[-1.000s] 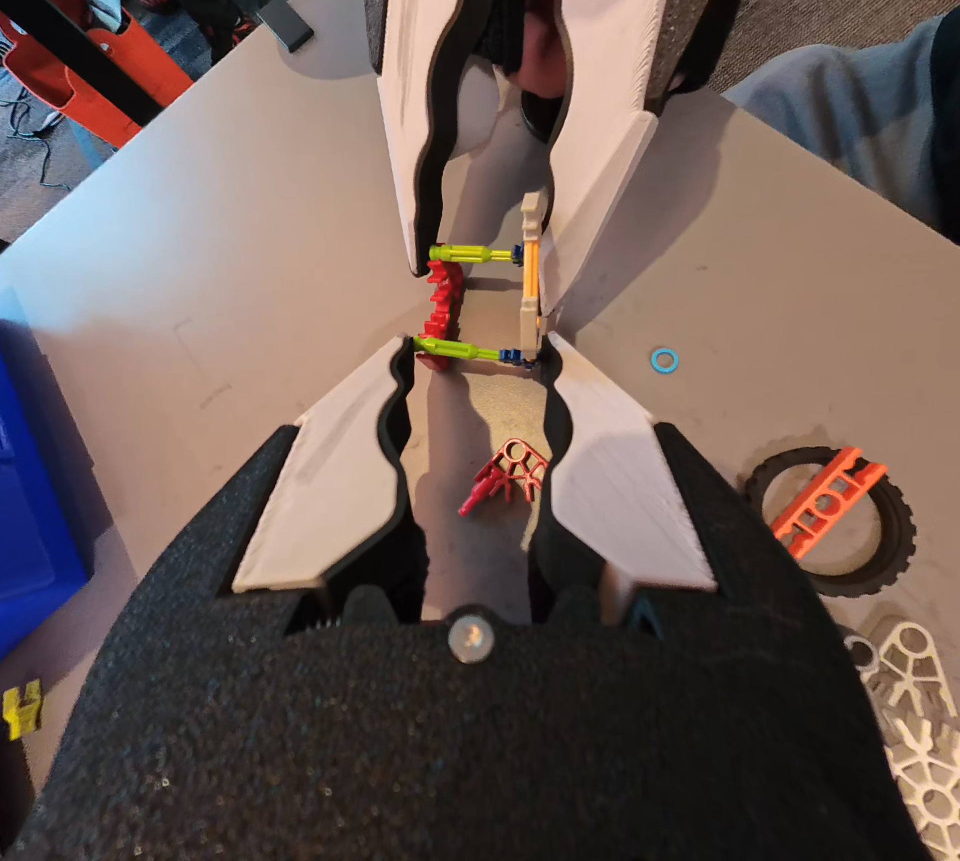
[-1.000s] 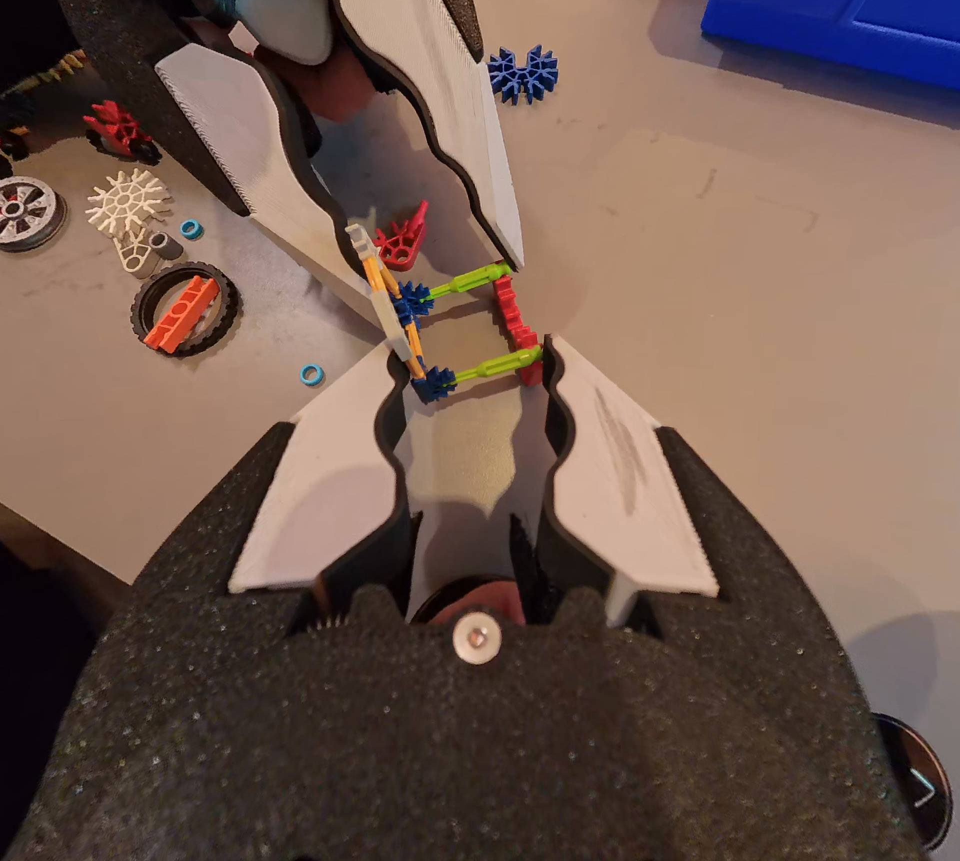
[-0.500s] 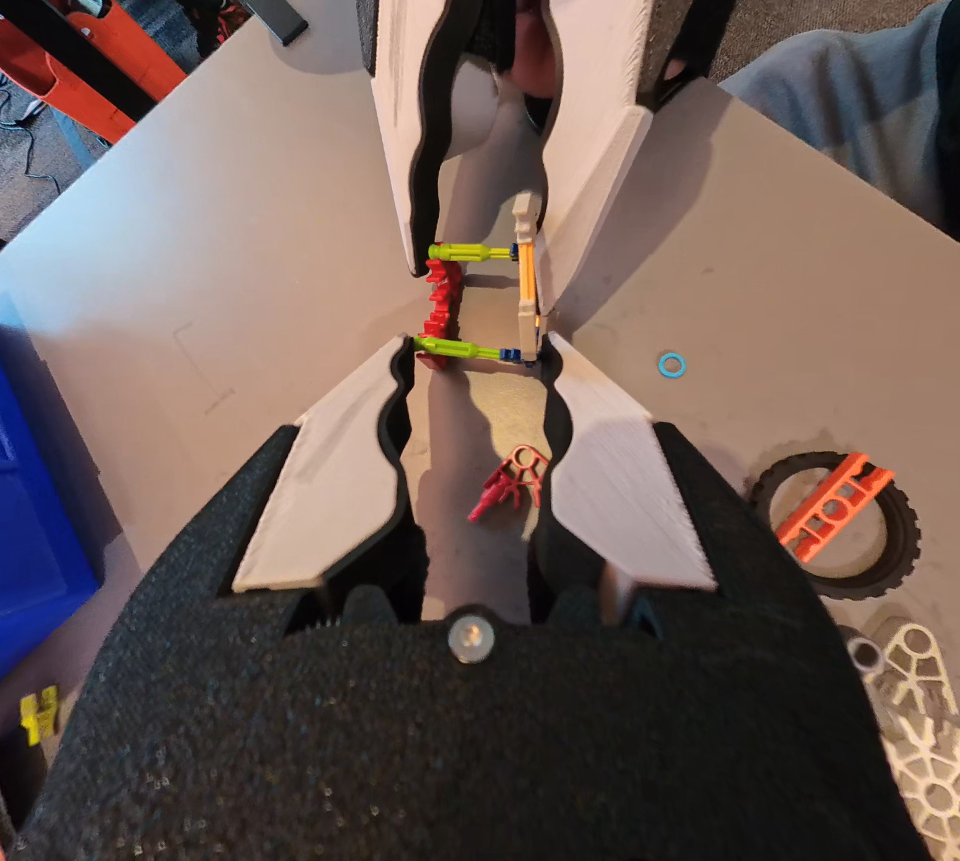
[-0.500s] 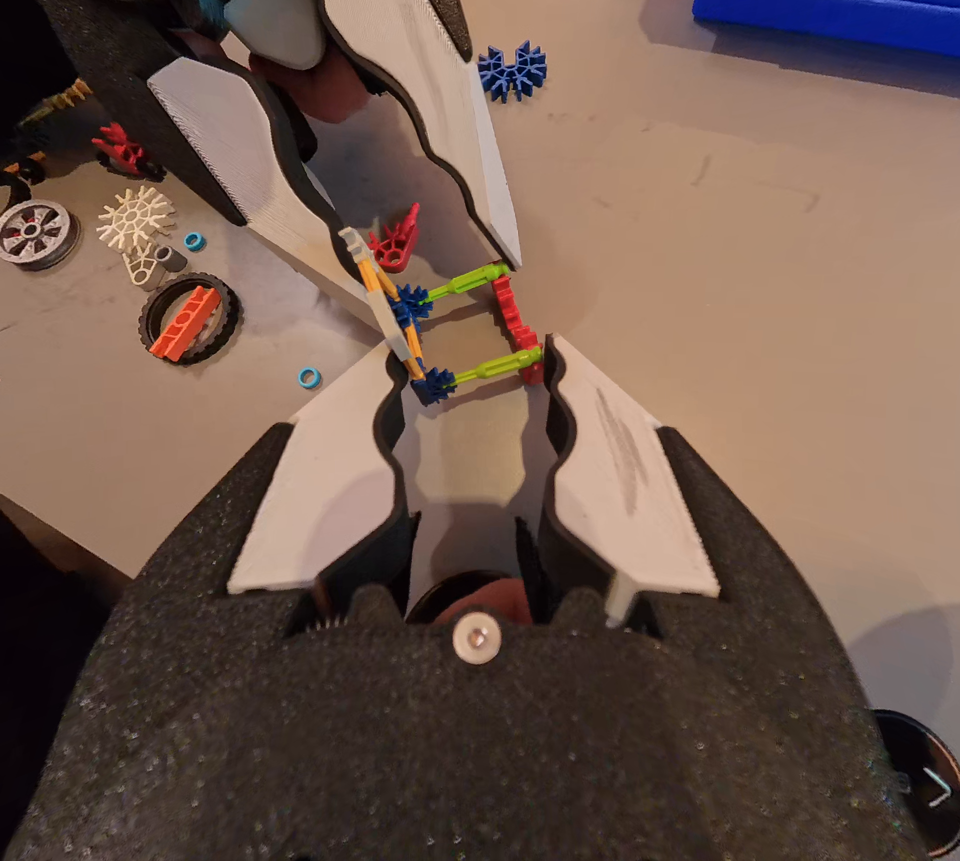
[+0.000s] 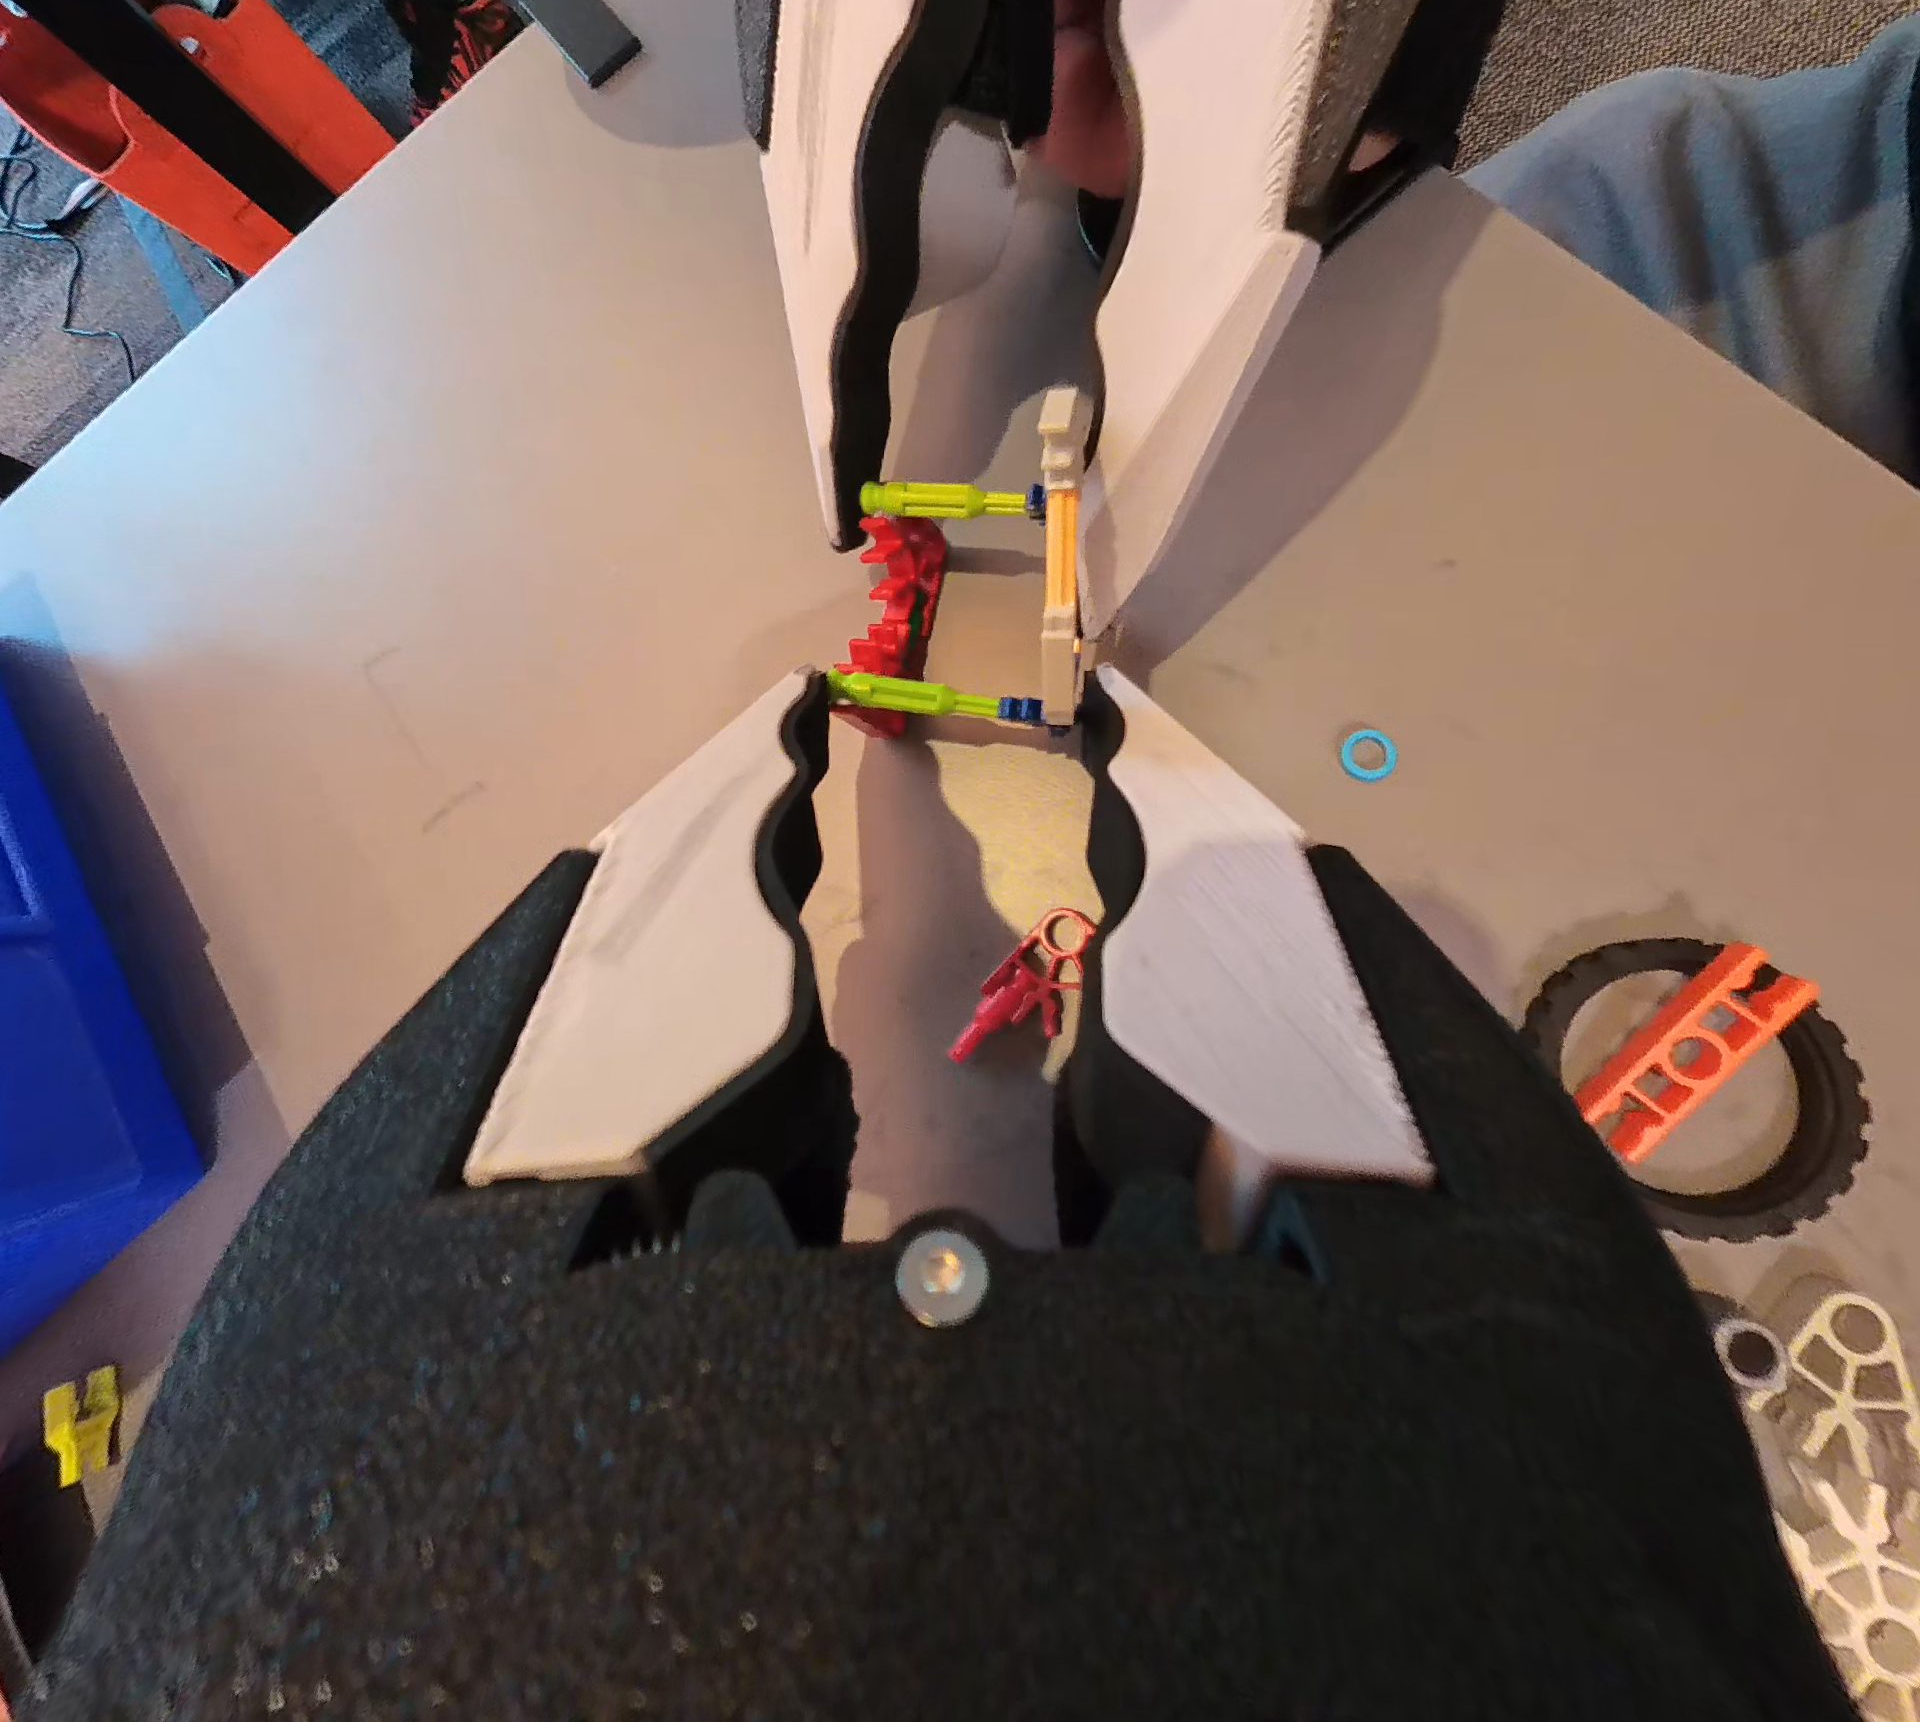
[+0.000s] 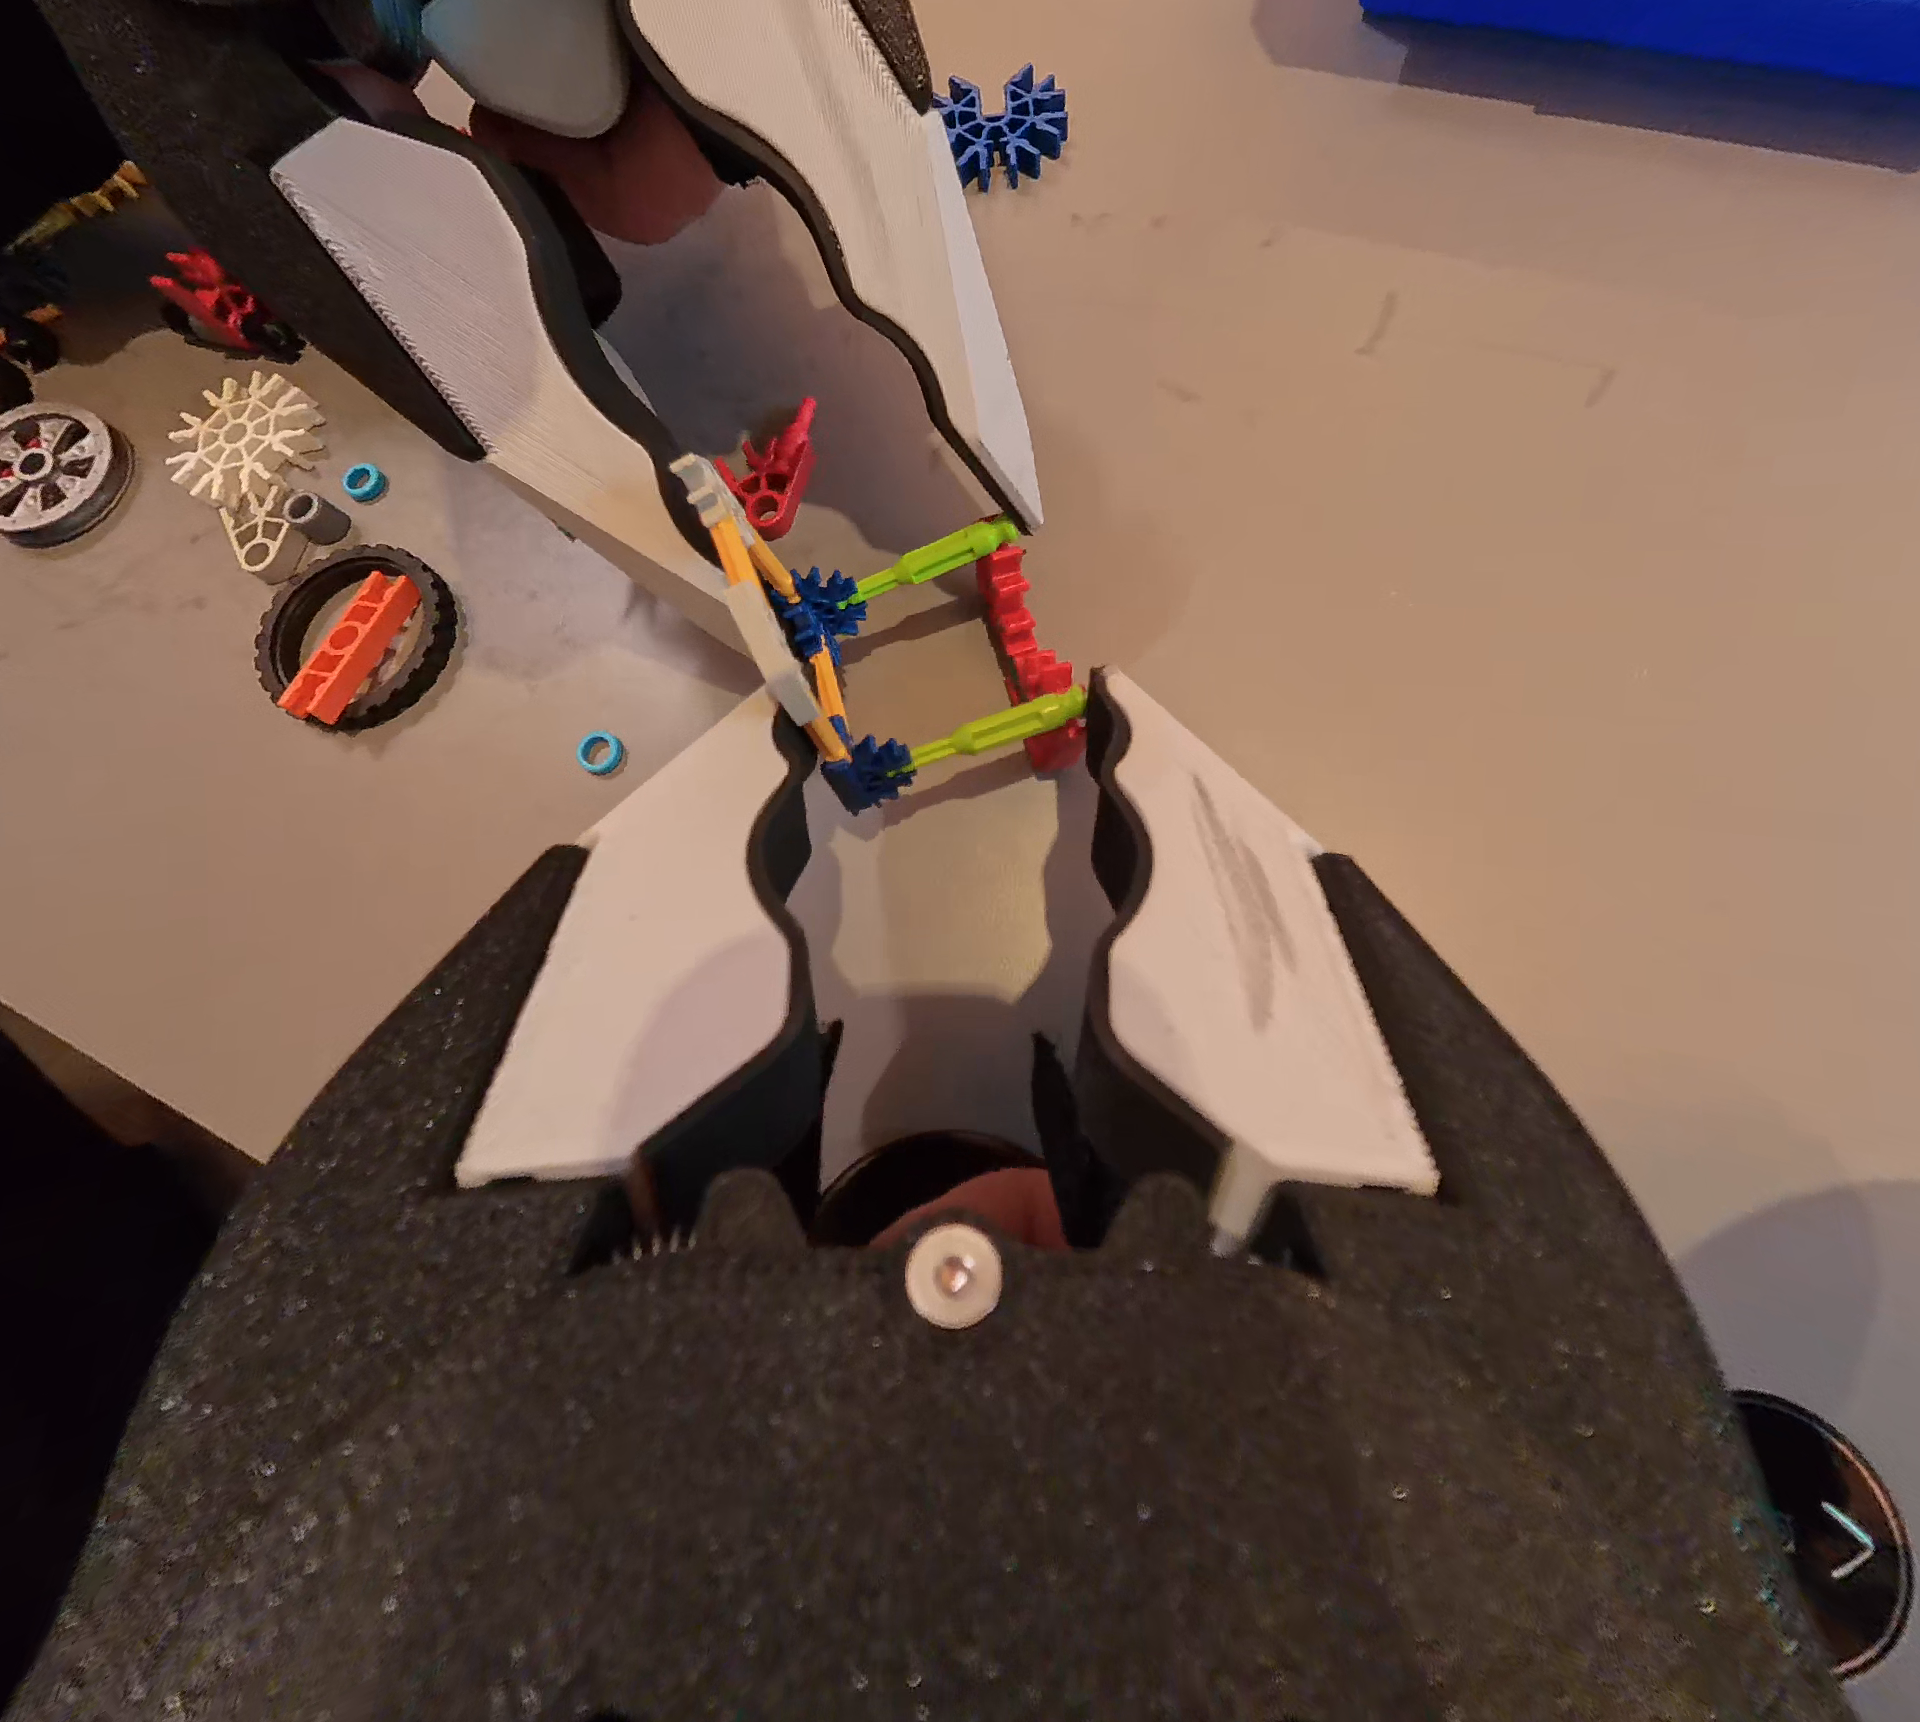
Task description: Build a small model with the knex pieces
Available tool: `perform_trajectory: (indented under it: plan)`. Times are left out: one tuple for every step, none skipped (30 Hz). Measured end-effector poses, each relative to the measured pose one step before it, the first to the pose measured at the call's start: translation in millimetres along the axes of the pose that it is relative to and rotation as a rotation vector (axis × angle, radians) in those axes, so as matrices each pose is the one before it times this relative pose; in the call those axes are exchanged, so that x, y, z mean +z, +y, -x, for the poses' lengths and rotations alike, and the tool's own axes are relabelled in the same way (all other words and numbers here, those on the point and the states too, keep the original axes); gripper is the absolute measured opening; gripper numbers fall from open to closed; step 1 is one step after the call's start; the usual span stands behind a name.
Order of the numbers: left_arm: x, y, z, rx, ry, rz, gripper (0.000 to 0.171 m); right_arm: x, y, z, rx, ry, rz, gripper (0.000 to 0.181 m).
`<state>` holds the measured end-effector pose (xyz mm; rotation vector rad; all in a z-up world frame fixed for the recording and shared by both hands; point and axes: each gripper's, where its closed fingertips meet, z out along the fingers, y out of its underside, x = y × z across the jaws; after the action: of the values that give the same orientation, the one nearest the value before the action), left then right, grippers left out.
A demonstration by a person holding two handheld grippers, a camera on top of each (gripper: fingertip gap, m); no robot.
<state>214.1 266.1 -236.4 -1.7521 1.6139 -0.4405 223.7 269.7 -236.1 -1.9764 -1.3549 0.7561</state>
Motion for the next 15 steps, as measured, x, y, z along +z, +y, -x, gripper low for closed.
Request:
perform_trajectory:
  plan:
    - [-0.01,-0.17,-0.63,-0.001,0.0026,0.00033,0.046,0.0,0.56,0.62,-0.005,-0.0026,0.0026,0.051]
    - [0.81,1.71,-2.21,0.0015,0.0113,0.01058,0.046,0.98,2.86,1.15,-0.0042,-0.0055,0.0174,0.051]
    - [2.22,3.67,-0.62,0.0074,-0.0031,0.01986,0.046,1.51,3.38,-0.33,-0.005,0.0064,0.0216,0.051]
    - [2.5,3.69,0.44,0.0126,-0.0109,0.01886,0.046,0.39,0.8,-1.25,-0.0149,0.0191,0.0062,0.051]
    - [0.17,-1.57,-0.48,-0.0023,-0.0003,-0.01035,0.046,-0.71,-0.36,-0.5,-0.0184,0.0137,-0.0039,0.052]
    - [-0.81,-0.5,-0.65,-0.0011,0.0028,0.00073,0.046,-0.83,0.01,0.28,-0.0063,0.0028,-0.0039,0.052]
    - [-1.33,-0.81,0.27,0.0063,-0.0052,0.00268,0.046,-0.82,-0.18,0.05,0.0003,-0.0006,-0.0051,0.052]
    - [-1.27,-0.65,0.41,0.0033,-0.0033,0.00316,0.046,-0.69,0.57,-0.55,-0.0013,0.0018,-0.0006,0.054]
    - [-1.17,-0.86,-0.14,-0.0006,0.0019,-0.00121,0.046,-0.63,1.18,-0.72,-0.0038,0.0026,0.0045,0.056]
    - [-1.0,-0.89,-0.29,-0.0083,0.0068,-0.00701,0.046,-0.63,1.02,0.13,-0.0081,-0.0018,0.0019,0.056]
    - [-0.89,-0.83,0.12,-0.0105,0.0048,-0.00747,0.046,-0.97,-0.48,0.33,-0.012,0.0002,-0.0062,0.056]
    - [-0.71,-1.14,0.09,-0.0071,0.0035,-0.00887,0.046,-1.16,-0.81,0.39,-0.0116,0.0021,-0.0073,0.056]
    - [-0.54,-0.98,-0.89,-0.0067,0.0086,-0.00636,0.046,-0.98,-0.56,0.95,-0.0132,0.0006,-0.0036,0.056]
    - [-0.03,-1.18,-1.36,-0.0044,0.0098,-0.00605,0.046,-0.72,-1.1,2.08,-0.0234,-0.0022,-0.0071,0.055]
    - [0.31,-0.73,-1.19,-0.0048,0.0081,-0.00271,0.046,-0.76,-1.66,2.79,-0.031,-0.0017,-0.01,0.052]
